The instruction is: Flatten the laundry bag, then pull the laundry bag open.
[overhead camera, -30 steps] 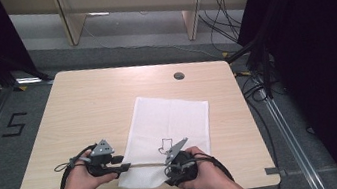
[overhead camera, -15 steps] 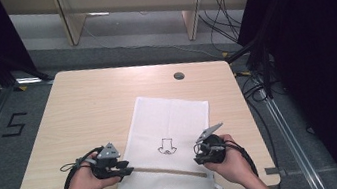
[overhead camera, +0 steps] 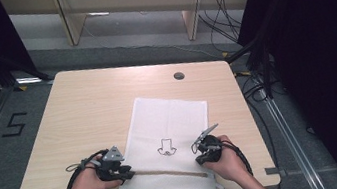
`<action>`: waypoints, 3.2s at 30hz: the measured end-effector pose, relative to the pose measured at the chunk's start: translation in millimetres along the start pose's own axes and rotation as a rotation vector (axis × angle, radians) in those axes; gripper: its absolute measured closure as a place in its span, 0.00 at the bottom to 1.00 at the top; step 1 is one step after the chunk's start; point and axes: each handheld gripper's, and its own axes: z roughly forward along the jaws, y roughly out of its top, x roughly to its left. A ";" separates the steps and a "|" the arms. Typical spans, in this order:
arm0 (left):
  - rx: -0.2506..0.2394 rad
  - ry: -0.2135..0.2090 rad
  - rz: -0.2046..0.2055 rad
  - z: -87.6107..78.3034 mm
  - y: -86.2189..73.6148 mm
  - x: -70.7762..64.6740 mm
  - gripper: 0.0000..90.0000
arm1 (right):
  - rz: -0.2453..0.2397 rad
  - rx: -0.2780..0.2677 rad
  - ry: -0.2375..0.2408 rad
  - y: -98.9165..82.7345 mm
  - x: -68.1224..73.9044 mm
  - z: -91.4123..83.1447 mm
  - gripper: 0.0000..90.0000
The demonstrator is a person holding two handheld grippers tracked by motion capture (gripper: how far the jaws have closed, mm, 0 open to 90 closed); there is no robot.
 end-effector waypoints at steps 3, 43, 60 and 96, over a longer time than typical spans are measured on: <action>0.062 0.005 0.081 -4.3 1.1 3.8 0.78 | 0.007 -0.004 -0.006 2.1 -0.5 1.2 0.99; -0.081 0.021 -0.036 -14.8 0.7 9.5 0.62 | 0.191 -0.243 -0.039 -7.3 -8.8 -30.4 0.79; -0.185 0.047 -0.053 -19.3 -1.9 8.7 0.51 | 0.191 -0.237 -0.074 -17.6 -4.5 -41.0 0.79; -0.230 0.003 0.015 -17.7 6.6 -2.4 0.57 | 0.277 0.017 0.051 -14.6 0.7 -8.9 1.00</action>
